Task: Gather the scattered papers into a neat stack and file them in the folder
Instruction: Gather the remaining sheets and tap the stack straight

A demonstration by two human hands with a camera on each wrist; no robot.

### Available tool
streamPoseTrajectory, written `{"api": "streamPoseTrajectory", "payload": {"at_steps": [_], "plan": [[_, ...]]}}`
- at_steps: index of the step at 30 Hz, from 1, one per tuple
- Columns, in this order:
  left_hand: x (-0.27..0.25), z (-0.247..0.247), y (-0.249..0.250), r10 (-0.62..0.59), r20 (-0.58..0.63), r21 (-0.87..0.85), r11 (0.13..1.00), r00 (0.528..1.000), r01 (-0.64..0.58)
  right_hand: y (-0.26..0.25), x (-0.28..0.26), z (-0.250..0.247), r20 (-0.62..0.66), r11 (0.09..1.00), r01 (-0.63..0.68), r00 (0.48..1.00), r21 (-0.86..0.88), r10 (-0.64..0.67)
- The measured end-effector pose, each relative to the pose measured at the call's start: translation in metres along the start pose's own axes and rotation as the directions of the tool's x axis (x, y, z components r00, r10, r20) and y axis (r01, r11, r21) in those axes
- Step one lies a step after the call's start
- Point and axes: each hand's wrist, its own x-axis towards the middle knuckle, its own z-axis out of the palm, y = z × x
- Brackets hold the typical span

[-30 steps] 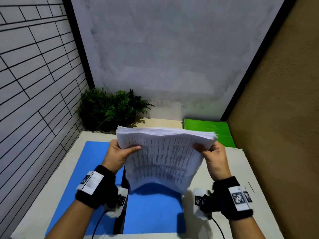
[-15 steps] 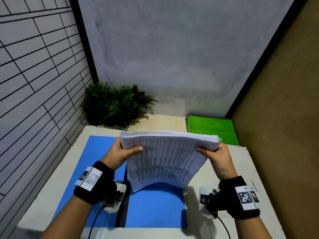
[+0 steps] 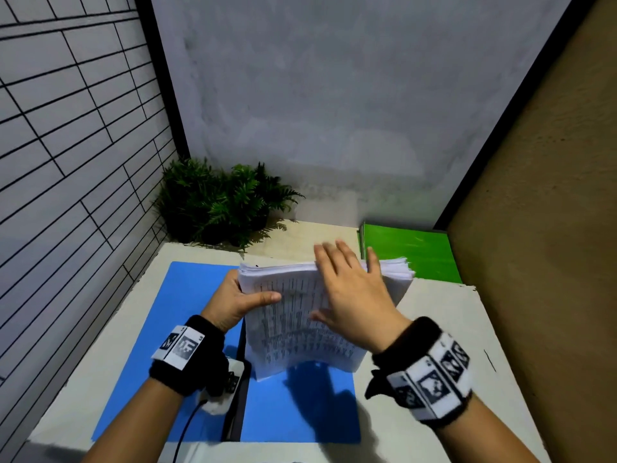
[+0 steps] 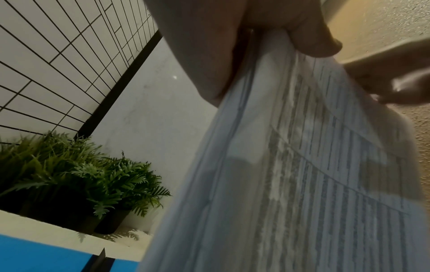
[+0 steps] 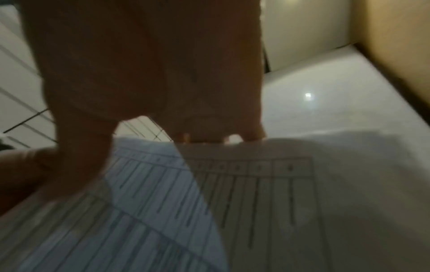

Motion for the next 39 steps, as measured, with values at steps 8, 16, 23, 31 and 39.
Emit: {"api": "streamPoseTrajectory", "payload": {"at_steps": [8, 16, 23, 31, 39], "plan": [[0.004, -0.001, -0.002, 0.014, 0.005, -0.033, 0.999, 1.000, -0.014, -0.033, 0.024, 0.000, 0.067, 0.994, 0.094, 0.993, 0.062, -0.098], [0.008, -0.005, -0.007, 0.000, 0.024, 0.021, 1.000, 1.000, -0.001, -0.031, 0.022, -0.006, 0.063, 0.996, 0.085, 0.994, 0.011, -0.085], [0.009, -0.006, -0.013, -0.002, 0.041, -0.009, 1.000, 0.999, 0.002, -0.024, 0.019, -0.005, 0.114, 0.984, 0.151, 0.980, 0.098, -0.162], [0.012, -0.002, -0.022, -0.077, 0.011, 0.014, 0.997, 0.997, 0.077, 0.006, 0.024, -0.006, 0.289, 0.999, 0.017, 0.957, 0.040, -0.028], [0.008, -0.006, -0.023, -0.067, -0.039, -0.062, 0.996, 0.997, 0.065, 0.101, 0.023, -0.006, 0.258, 0.922, -0.318, 0.931, 0.219, 0.259]]}}
